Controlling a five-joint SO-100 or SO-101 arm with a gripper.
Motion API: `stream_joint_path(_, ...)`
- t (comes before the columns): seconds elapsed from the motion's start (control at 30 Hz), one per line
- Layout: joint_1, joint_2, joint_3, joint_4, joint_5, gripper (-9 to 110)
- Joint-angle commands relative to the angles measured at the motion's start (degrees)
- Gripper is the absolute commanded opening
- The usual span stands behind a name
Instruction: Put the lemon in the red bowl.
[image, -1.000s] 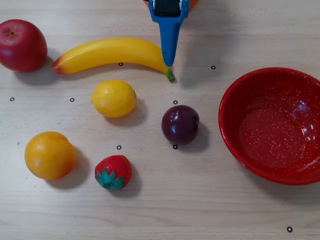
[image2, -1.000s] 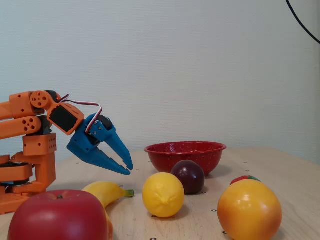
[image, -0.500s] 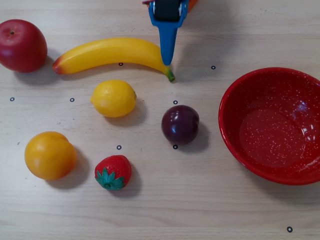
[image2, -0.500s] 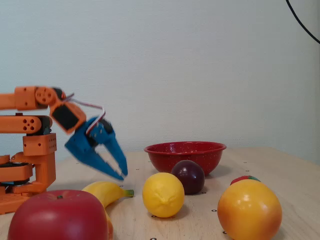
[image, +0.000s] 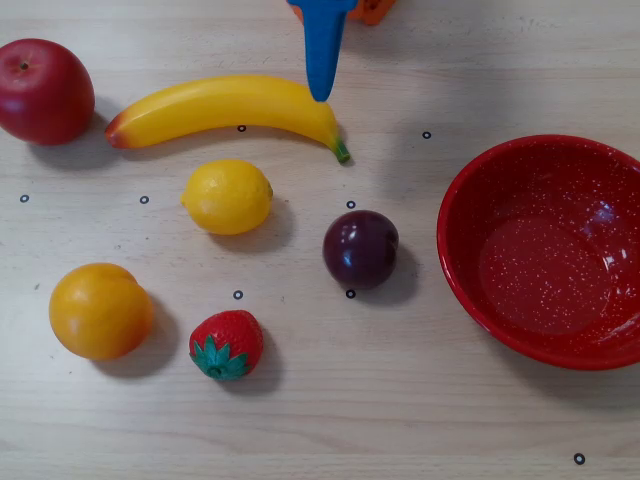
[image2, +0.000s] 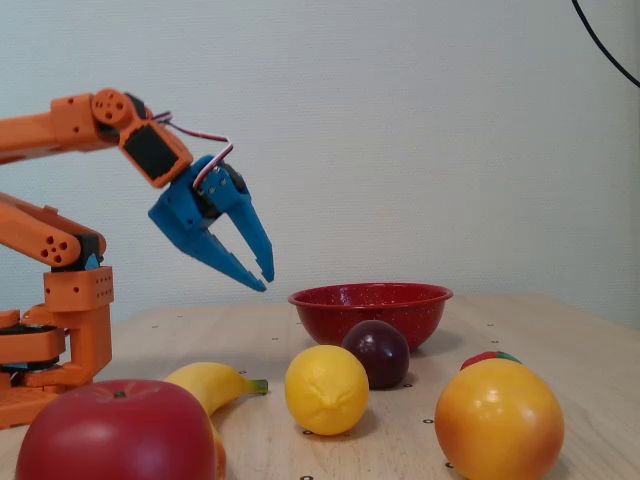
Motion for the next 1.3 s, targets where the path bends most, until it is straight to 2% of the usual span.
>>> stream_joint_path(0.0, -2.4, -3.9, -9.8, 1.8, 2.8, 0)
stream_joint_path(0.53, -11.5, -33.9, -43.1, 26.8, 12.7, 0)
stream_joint_path(0.7, -12.7, -43.4, -53.7, 36.9, 18.5, 0)
stream_joint_path(0.93, -16.6, -52.1, -59.1, 39.2, 26.0, 1)
stream_joint_path(1.07, -19.1, -55.6, -60.6, 38.5, 28.8, 8)
stream_joint_path(1.27, -22.1, -59.8, -63.2, 40.8, 32.8, 29)
